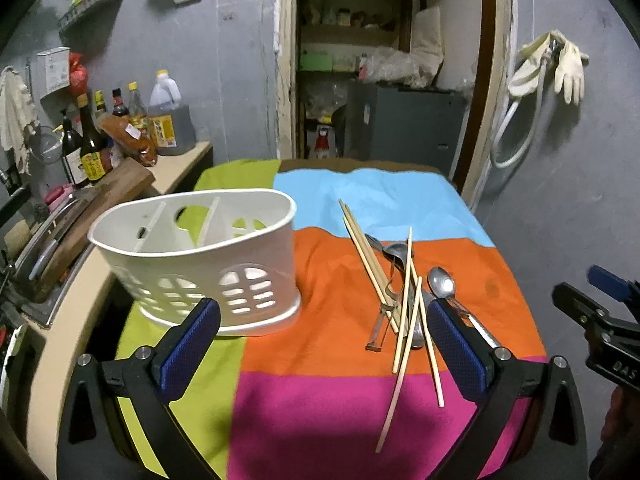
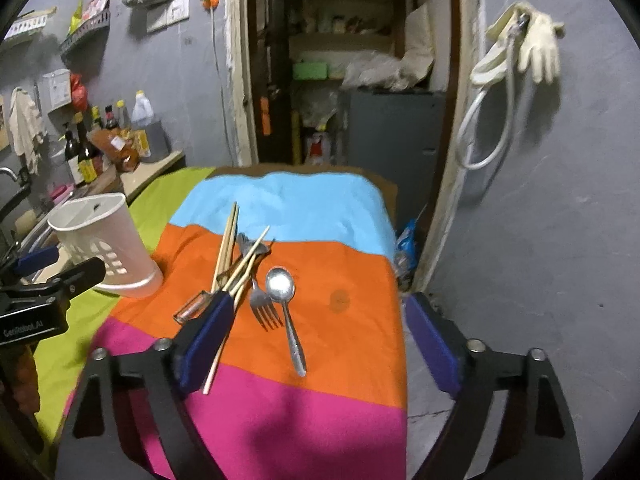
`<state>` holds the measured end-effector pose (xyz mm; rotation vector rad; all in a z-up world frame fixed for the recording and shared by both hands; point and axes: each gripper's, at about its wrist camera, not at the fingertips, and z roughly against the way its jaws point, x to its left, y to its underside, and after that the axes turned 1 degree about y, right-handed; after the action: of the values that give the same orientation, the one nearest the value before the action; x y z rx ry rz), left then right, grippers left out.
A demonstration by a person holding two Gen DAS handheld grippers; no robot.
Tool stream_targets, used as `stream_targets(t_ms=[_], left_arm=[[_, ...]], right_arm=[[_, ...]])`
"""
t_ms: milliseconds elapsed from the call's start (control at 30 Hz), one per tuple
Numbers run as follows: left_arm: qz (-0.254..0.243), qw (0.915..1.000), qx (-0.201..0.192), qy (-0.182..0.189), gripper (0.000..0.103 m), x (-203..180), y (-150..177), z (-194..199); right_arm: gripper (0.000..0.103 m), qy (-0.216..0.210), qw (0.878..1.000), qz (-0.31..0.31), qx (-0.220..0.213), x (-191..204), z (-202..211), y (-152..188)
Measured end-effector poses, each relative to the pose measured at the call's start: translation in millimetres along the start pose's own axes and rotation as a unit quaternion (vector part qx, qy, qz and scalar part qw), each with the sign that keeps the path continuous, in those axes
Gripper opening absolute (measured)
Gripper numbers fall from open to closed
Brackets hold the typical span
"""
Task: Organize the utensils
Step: 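Grasp a steel spoon with the right tool while the left tool reaches into the utensil pile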
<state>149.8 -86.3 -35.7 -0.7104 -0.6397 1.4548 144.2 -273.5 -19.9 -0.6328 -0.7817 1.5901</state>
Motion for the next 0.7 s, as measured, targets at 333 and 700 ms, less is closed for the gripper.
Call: stream_targets(t_ms=[333, 700], left_arm=[[-0.043, 0.9966, 0.06, 0.036, 0.054, -31, -4, -77], [-0.064, 0.9907, 0.1, 0.066, 0.032, -44, -11, -133]], right_arm=[[0.051, -0.063, 0.995, 0.036, 0.072, -13, -75, 4], [0.048, -0.113, 0.986, 0.058, 0.105, -5, -123, -1]])
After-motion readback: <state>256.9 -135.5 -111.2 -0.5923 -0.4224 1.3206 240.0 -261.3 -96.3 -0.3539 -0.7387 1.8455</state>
